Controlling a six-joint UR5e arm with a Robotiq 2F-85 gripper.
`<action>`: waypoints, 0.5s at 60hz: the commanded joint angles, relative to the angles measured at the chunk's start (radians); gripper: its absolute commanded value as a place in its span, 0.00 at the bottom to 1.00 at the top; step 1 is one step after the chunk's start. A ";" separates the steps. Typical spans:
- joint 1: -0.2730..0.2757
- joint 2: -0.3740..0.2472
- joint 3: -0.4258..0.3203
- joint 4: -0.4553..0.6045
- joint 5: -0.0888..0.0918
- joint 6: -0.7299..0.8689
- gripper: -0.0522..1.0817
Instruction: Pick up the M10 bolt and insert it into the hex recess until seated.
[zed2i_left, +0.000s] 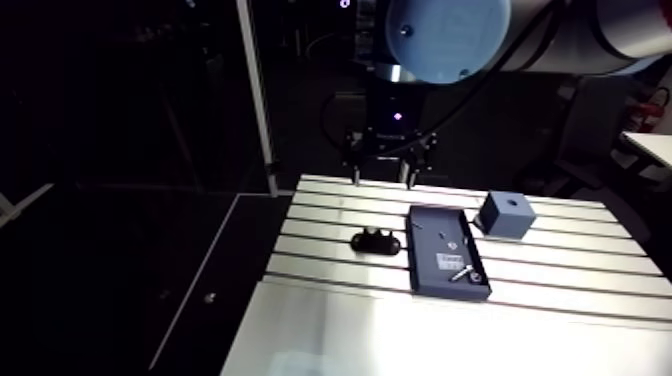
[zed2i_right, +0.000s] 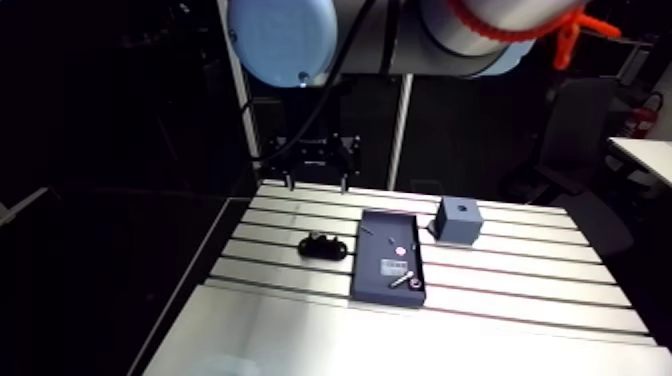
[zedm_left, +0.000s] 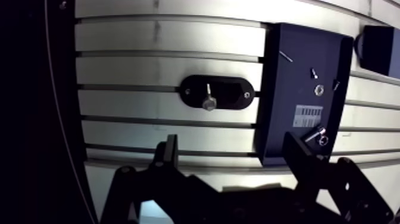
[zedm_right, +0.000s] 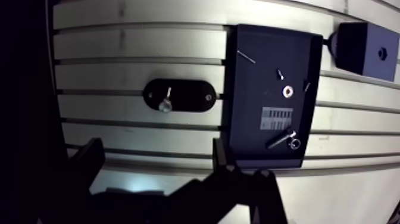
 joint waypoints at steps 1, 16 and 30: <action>0.000 0.031 0.045 -0.099 0.001 -0.014 0.23; 0.000 0.057 0.065 -0.127 0.001 -0.021 0.34; 0.000 0.076 0.078 -0.151 0.001 -0.028 0.36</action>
